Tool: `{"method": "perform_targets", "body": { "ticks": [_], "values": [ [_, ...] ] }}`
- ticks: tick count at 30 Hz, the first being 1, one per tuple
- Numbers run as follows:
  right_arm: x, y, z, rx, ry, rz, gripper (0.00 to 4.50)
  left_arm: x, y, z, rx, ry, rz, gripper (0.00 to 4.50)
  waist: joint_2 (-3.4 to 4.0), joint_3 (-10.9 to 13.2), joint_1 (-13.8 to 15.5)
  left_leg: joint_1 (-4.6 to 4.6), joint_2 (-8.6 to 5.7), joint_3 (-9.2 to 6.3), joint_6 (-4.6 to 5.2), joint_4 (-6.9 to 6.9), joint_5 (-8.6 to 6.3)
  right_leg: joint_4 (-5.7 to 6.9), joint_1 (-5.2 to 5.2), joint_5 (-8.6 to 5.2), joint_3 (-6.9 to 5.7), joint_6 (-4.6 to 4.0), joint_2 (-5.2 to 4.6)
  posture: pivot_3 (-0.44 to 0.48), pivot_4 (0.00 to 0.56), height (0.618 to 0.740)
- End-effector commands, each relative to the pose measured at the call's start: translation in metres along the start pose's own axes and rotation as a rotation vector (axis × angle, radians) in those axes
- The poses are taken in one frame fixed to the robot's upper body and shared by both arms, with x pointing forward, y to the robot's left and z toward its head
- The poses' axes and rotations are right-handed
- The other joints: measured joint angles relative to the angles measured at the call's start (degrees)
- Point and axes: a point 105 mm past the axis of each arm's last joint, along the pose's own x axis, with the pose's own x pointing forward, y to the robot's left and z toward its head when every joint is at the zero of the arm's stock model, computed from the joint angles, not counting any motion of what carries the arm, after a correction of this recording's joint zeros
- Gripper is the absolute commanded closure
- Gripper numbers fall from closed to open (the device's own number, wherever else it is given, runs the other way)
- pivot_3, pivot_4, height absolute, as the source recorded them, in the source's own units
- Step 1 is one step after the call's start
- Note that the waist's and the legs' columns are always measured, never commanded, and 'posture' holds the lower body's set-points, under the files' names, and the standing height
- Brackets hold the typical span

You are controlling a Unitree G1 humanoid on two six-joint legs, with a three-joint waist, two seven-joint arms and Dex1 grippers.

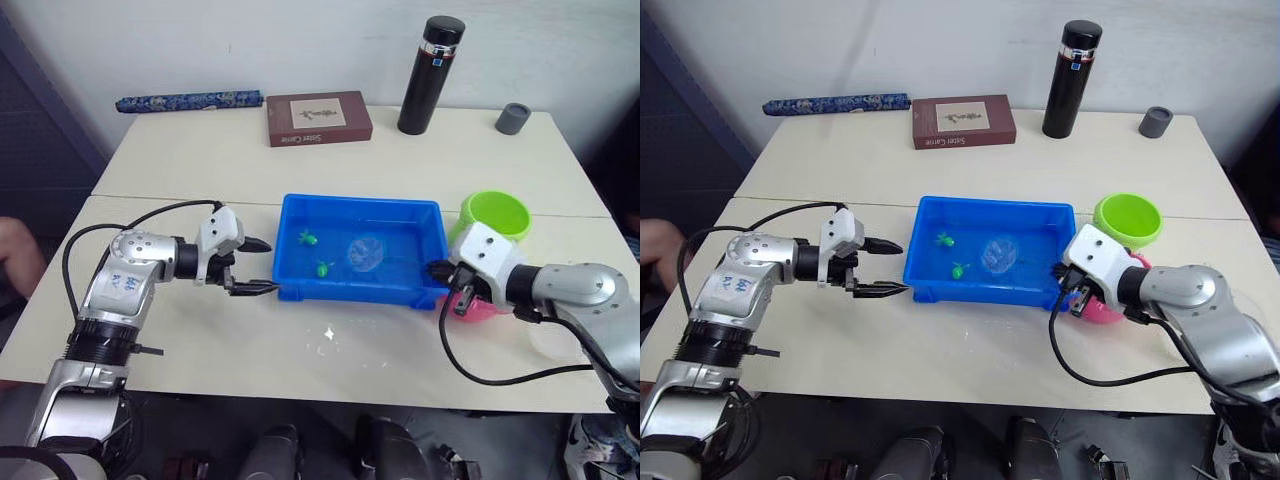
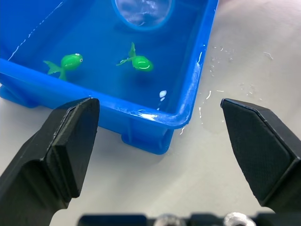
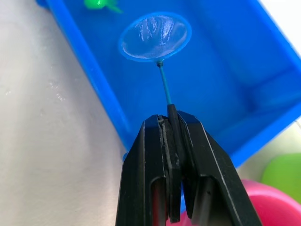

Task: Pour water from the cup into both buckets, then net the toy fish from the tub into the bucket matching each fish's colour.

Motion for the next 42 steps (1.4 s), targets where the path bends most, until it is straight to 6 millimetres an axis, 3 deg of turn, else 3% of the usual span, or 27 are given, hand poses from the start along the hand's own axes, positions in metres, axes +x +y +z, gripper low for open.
{"method": "perform_targets", "body": {
  "ticks": [1, 9, 16, 25, 35, 42],
  "values": [
    [0.009, 0.006, 0.004, -0.063, -0.008, 0.047, 4.5, -0.013, 0.001, 0.007, 0.023, -0.01, 0.056, 0.05, 0.0, 0.0, -0.06, 0.0, 0.01, 0.0, 0.0, 0.0, 0.0, -0.02, 0.0, 0.0, 0.0, 0.0, 0.0, 0.0, 0.15, 0.74],
    [0.034, 0.018, 0.01, -0.073, -0.056, 0.122, 4.5, -0.019, 0.002, 0.007, 0.018, -0.008, 0.103, 0.05, 0.0, 0.0, 0.06, 0.01, 0.0, 0.0, -0.01, 0.0, 0.0, -0.01, 0.0, 0.0, -0.02, 0.0, 0.01, 0.0, 0.15, 0.74],
    [0.038, 0.027, 0.025, 0.067, -0.15, 0.171, 4.5, -0.018, 0.003, 0.014, 0.001, -0.044, 0.104, 0.05, -0.01, -0.01, -0.03, 0.01, 0.02, 0.0, -0.02, -0.01, 0.0, -0.01, 0.0, 0.0, -0.02, 0.0, 0.04, 0.0, 0.15, 0.74],
    [0.012, 0.013, 0.03, 0.216, -0.184, 0.092, 4.5, -0.004, 0.009, 0.034, -0.011, -0.136, 0.059, 0.05, -0.01, 0.0, 0.15, -0.02, -0.01, -0.02, -0.01, 0.02, 0.0, -0.01, 0.0, 0.0, -0.03, 0.0, 0.04, 0.0, 0.15, 0.74],
    [-0.036, -0.017, 0.017, 0.264, -0.148, -0.179, 4.5, 0.037, 0.013, 0.068, 0.019, -0.256, -0.065, 0.05, -0.02, -0.01, 0.22, -0.04, -0.05, 0.01, -0.01, 0.04, 0.01, 0.08, -0.02, 0.0, -0.04, 0.0, 0.06, 0.0, 0.15, 0.74],
    [-0.053, -0.006, -0.001, 0.288, -0.076, -0.233, 4.5, 0.064, 0.011, 0.095, 0.019, -0.359, -0.15, 0.05, -0.03, -0.01, 0.38, -0.04, -0.04, 0.05, -0.01, 0.03, 0.01, 0.11, -0.04, 0.0, -0.02, 0.01, 0.08, 0.0, 0.15, 0.74]
  ]
}}
